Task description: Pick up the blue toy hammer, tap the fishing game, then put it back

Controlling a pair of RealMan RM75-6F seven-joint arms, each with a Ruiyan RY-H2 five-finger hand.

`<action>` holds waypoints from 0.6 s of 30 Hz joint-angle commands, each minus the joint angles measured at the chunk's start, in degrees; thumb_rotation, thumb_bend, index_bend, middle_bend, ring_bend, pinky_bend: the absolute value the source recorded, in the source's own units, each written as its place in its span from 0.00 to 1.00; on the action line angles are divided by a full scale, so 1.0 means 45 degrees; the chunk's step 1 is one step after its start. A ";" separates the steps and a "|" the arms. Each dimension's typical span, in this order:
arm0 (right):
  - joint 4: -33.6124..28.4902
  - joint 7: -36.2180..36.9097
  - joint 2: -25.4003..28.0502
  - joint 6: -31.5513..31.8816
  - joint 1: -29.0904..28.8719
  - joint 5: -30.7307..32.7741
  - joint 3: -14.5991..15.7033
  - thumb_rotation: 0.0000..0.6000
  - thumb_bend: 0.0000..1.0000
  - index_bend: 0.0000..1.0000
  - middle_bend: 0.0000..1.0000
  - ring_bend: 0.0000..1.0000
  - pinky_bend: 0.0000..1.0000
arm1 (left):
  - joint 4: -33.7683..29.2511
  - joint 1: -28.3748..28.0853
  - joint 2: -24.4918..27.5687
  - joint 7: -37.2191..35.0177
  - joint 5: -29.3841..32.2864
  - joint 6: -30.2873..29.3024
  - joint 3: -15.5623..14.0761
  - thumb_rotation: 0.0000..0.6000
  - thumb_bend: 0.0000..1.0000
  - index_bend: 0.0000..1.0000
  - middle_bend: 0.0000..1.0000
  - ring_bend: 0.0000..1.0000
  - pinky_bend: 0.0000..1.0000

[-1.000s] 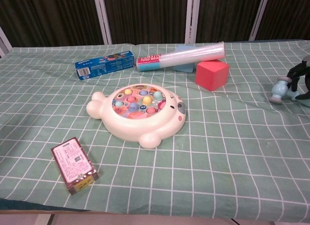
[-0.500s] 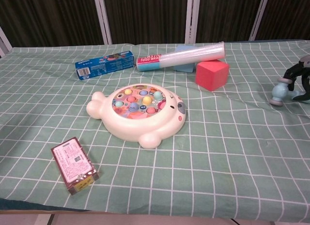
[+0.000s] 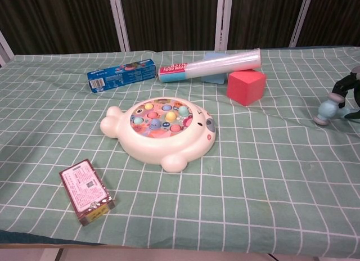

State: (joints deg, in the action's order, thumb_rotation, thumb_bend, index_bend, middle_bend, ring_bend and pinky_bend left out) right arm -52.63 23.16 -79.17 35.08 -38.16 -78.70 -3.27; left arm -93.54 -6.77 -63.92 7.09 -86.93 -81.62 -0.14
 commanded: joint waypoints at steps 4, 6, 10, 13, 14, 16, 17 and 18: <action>0.0028 -0.0221 0.0007 0.0157 0.0076 0.0129 -0.0075 1.00 0.41 0.52 0.52 0.60 0.63 | -0.0005 0.0004 0.0010 -0.0009 -0.0016 -0.0006 -0.0007 1.00 0.43 0.00 0.02 0.00 0.10; -0.0028 -0.0306 0.0078 0.0214 0.0107 0.0147 -0.0082 1.00 0.41 0.52 0.52 0.60 0.63 | -0.0004 0.0008 0.0010 -0.0014 -0.0023 -0.0018 -0.0007 1.00 0.43 0.00 0.02 0.00 0.10; -0.0442 -0.0552 0.0401 0.0684 0.0292 0.0122 -0.0114 1.00 0.41 0.50 0.50 0.59 0.63 | -0.0002 0.0020 0.0014 -0.0036 -0.0038 -0.0035 -0.0014 1.00 0.43 0.00 0.02 0.00 0.10; -0.1332 -0.0804 0.0966 0.1787 0.0669 -0.0101 -0.0163 1.00 0.41 0.44 0.45 0.54 0.59 | -0.0008 0.0023 0.0031 -0.0060 -0.0053 -0.0053 -0.0011 1.00 0.43 0.00 0.02 0.00 0.10; -0.1760 -0.0879 0.1198 0.2372 0.0867 -0.0209 -0.0208 1.00 0.41 0.42 0.44 0.52 0.58 | -0.0009 0.0032 0.0032 -0.0065 -0.0058 -0.0065 -0.0016 1.00 0.43 0.00 0.02 0.00 0.10; -0.3024 -0.0939 0.1778 0.4508 0.1548 -0.0791 -0.0328 1.00 0.41 0.37 0.39 0.44 0.53 | 0.0005 0.0051 0.0022 -0.0076 -0.0080 -0.0124 -0.0006 1.00 0.43 0.00 0.02 0.00 0.10; -0.3778 -0.1001 0.2093 0.5942 0.2043 -0.1282 -0.0321 1.00 0.41 0.36 0.38 0.40 0.51 | 0.0038 0.0059 -0.0004 -0.0097 -0.0089 -0.0190 0.0028 1.00 0.43 0.00 0.01 0.00 0.10; -0.4351 -0.1222 0.2367 0.6878 0.2408 -0.1669 -0.0235 1.00 0.39 0.33 0.34 0.34 0.45 | 0.0082 0.0068 -0.0037 -0.0097 -0.0112 -0.0262 0.0056 1.00 0.43 0.00 0.01 0.00 0.10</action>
State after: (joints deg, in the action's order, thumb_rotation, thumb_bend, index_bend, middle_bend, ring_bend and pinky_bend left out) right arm -62.42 19.54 -73.49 50.50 -33.28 -80.78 -4.16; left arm -93.35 -6.51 -63.95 6.69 -87.34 -82.52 -0.03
